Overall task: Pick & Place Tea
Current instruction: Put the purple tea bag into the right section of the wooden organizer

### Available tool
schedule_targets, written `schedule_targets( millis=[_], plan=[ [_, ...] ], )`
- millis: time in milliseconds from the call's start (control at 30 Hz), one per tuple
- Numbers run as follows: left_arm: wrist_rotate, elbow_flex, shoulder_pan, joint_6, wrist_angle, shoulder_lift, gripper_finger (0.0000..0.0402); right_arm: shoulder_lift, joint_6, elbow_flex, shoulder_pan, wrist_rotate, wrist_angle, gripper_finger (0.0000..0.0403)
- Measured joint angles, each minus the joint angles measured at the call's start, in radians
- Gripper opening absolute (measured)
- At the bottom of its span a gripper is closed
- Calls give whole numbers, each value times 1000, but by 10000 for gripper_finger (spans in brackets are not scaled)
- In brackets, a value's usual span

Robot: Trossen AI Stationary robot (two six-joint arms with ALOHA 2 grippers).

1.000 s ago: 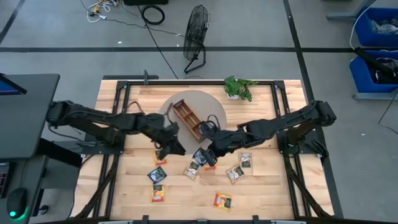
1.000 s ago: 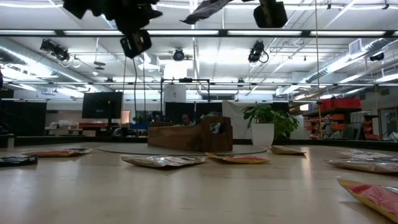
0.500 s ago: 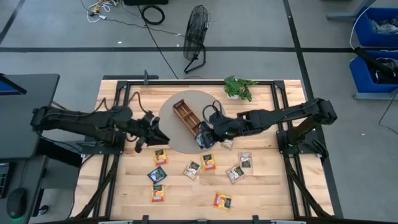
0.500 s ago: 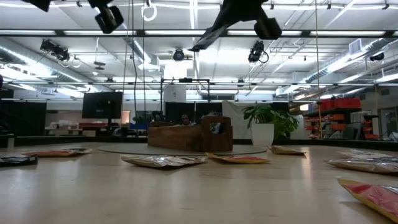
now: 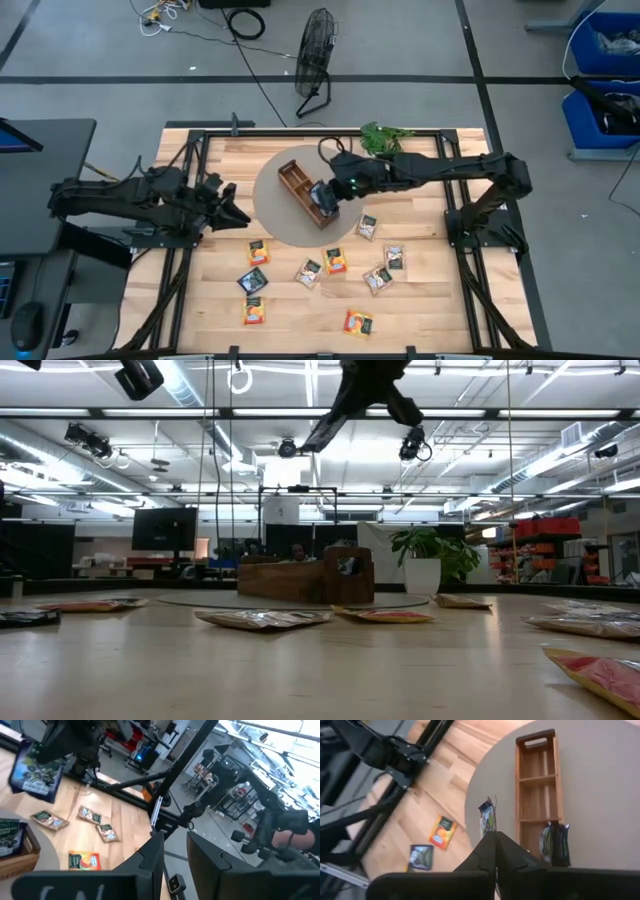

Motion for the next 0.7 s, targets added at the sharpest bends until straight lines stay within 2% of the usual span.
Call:
schedule_targets(
  millis=[233, 333, 467, 700],
  plan=[
    [-8, 0, 0, -2, -16, -18, 87, 178, -95, 236, -39, -35, -253, 0],
    [-8, 0, 0, -1, -20, -16, 87, 240, -116, 297, -49, -58, -295, 0],
    [-8, 0, 0, -1, -20, -15, 87, 290, -128, 313, -51, -87, -297, 0],
    [-8, 0, 0, -1, -20, -15, 87, 353, -159, 315, -51, -69, -326, 0]
  ],
)
